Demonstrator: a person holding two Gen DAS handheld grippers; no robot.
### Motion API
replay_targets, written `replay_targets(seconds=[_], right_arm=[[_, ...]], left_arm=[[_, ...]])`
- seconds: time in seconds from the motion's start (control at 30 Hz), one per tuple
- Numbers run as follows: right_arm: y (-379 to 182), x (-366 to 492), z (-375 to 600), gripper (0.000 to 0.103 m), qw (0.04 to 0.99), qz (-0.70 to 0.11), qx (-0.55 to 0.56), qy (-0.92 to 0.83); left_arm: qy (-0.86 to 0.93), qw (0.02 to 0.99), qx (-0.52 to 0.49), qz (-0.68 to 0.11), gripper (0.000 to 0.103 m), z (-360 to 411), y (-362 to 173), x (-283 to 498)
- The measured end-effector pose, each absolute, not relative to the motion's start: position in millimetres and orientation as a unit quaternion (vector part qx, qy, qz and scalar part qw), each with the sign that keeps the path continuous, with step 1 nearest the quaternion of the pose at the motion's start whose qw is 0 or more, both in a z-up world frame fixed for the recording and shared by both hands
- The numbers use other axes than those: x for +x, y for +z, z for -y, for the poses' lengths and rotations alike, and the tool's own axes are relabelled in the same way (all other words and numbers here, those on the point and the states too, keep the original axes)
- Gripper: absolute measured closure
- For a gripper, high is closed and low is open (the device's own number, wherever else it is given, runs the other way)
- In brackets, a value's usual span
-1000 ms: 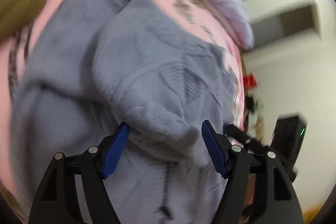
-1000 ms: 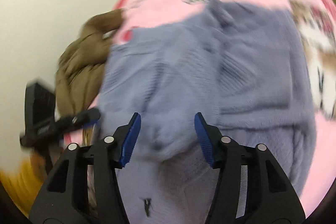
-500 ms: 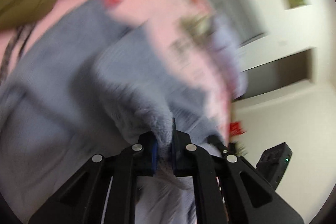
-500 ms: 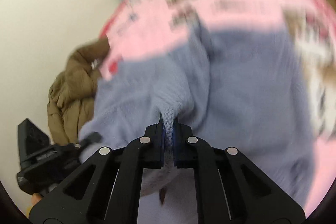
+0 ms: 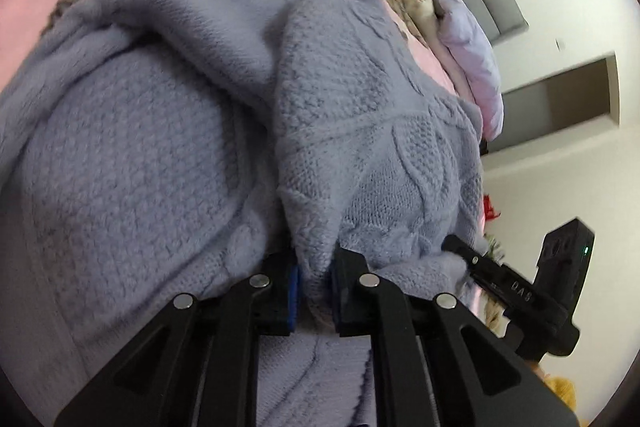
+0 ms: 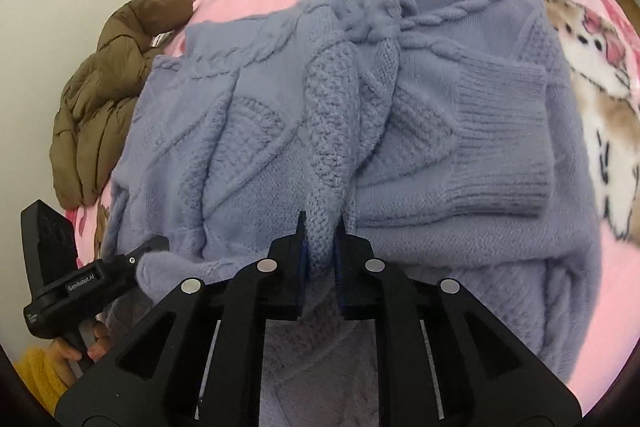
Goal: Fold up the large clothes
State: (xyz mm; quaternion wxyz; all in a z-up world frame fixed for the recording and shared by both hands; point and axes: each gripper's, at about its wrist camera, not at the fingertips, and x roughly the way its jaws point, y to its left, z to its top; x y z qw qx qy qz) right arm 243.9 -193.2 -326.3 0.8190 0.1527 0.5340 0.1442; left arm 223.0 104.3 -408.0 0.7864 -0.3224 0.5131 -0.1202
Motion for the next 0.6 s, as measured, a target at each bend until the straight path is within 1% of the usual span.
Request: replay_targets(seconds=[0.03,0.07,0.1,0.13,0.17,0.2,0.3,0.37,0.4,0.43,0.47,0.5,0.53,0.6], right_arm=[[-325,243,195,0.085,0.818,-0.534,0.156,0.146],[-319,242,199,0.078,0.82,-0.529,0.164,0.143],[-314,237,206,0.067,0.824,-0.521,0.17,0.143],[-307,234,211,0.061,0.831,-0.51,0.172,0.14],[-295,229,216,0.059,0.844,-0.491,0.168,0.137],[-285,224,219,0.059,0.853,-0.476,0.161,0.14],[-255,212,214,0.059,0.875,-0.429,0.134,0.178],[-246,209,201,0.06,0.875,-0.417,0.115,0.216],[-245,212,192,0.062,0.873,-0.42,0.102,0.228],[-249,216,181,0.063,0.865,-0.434,0.084,0.237],[-255,220,172,0.066,0.859,-0.447,0.073,0.237],[-263,225,164,0.07,0.852,-0.465,0.062,0.235],[-276,229,155,0.072,0.84,-0.488,0.047,0.231],[-288,226,149,0.073,0.831,-0.509,0.034,0.222]], left_arm=[[-0.124,0.79,-0.314,-0.511,0.089,-101,-404,226],[-0.127,0.796,-0.308,-0.506,0.088,-99,-398,227],[-0.129,0.801,-0.302,-0.501,0.084,-99,-391,227],[-0.129,0.811,-0.287,-0.494,0.078,-97,-381,226],[-0.128,0.822,-0.267,-0.485,0.075,-95,-371,223],[-0.128,0.837,-0.239,-0.475,0.072,-92,-358,220],[-0.13,0.873,-0.157,-0.443,0.071,-82,-325,214],[-0.129,0.895,-0.112,-0.412,0.071,-76,-304,213],[-0.13,0.902,-0.101,-0.398,0.069,-72,-297,215],[-0.138,0.908,-0.093,-0.384,0.06,-68,-289,219],[-0.149,0.906,-0.091,-0.385,0.054,-65,-287,222],[-0.159,0.897,-0.09,-0.402,0.049,-61,-292,230],[-0.169,0.874,-0.082,-0.449,0.049,-52,-308,244],[-0.167,0.855,-0.076,-0.484,0.049,-46,-331,251]])
